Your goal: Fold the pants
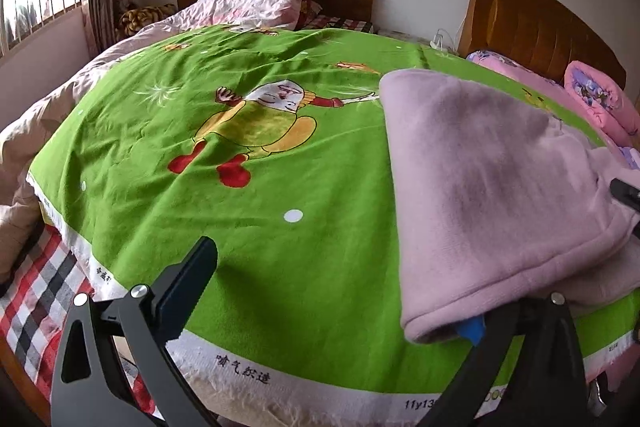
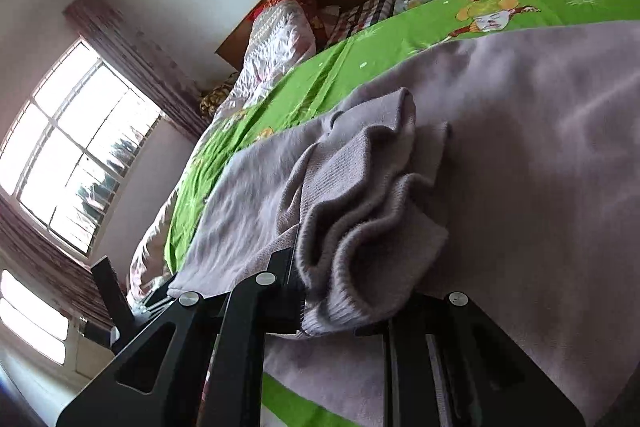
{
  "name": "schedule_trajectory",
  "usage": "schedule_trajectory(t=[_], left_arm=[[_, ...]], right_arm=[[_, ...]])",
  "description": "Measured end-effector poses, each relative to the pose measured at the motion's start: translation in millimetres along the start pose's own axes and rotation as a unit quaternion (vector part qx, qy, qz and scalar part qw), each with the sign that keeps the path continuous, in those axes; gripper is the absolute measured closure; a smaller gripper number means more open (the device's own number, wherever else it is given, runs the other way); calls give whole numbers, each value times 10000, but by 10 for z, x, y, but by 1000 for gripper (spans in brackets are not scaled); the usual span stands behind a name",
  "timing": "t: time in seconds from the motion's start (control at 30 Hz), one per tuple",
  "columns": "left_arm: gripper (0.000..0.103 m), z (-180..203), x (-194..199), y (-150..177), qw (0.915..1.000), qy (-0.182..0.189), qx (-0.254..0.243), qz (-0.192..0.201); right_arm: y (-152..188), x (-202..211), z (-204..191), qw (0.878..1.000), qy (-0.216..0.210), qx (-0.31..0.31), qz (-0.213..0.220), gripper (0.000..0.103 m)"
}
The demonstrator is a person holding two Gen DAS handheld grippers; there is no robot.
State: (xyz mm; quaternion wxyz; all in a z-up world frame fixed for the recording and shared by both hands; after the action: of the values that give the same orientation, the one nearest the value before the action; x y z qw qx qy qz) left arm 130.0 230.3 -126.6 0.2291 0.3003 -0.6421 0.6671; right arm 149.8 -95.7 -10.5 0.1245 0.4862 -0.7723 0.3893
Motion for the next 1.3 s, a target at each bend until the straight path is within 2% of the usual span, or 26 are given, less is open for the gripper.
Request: schedule_trajectory(t=[0.1,0.27,0.47,0.53,0.63,0.67,0.73,0.8,0.87,0.93,1.0,1.1,1.17,1.2,1.23,1.3], left_arm=[[1,14,7,7,10000,-6,-40,-8],[1,-9,-5,16,10000,56,-9,-52],[1,2,-5,17,9998,52,-119,-159],[2,25,48,23,9994,42,-273,-213],[2,115,273,92,9958,119,-849,-328],[2,183,404,146,9913,265,-1234,-374],[2,271,676,147,9860,597,-1552,-142],[2,326,939,-43,9853,1047,-1327,270],[2,349,1015,-262,9864,1239,-917,573],[2,430,850,-484,9857,1494,-477,612],[2,553,547,-560,9867,1552,-319,352],[2,791,124,-413,9856,1589,-534,-221],[2,853,-72,-218,9862,1334,-812,-545],[1,854,-139,-125,9862,1213,-938,-618],[1,829,-125,-98,9861,1302,-913,-486],[1,787,-123,-97,9851,1400,-882,-479]], right_arm=[[23,73,-65,9996,73,244,144,86],[314,-171,162,9988,188,-192,-402,86],[366,-136,217,9983,94,-324,-469,83],[401,-47,232,9982,162,-220,-531,78],[428,197,261,9982,358,15,-490,57],[409,318,251,9982,476,137,-348,54],[354,503,194,9956,774,530,-12,53],[252,586,37,9871,1067,1151,305,53],[178,486,-128,9811,1101,1554,346,53],[143,298,-291,9746,1118,1924,272,53],[173,87,-403,9646,1305,2289,89,53],[363,-137,-383,9473,1561,2776,-353,53],[534,-206,-264,9324,1836,3051,-616,53],[585,-173,-224,9307,1746,3171,-521,51],[599,-141,-189,9324,1672,3163,-519,50],[561,-112,-170,9369,1600,3053,-590,45]])
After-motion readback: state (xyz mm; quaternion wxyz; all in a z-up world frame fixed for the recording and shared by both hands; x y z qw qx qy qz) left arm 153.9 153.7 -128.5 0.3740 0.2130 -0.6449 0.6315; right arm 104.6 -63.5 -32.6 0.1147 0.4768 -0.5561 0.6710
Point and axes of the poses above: each gripper's, at about its wrist camera, not at the fingertips, and x roughly against the way its jaws point, z to its right, y to its underside, the point moved 5 cm from there along -x, roughly the way its jaws point, and after that the axes turned 2 degrees about -x, right-handed, at the moved point
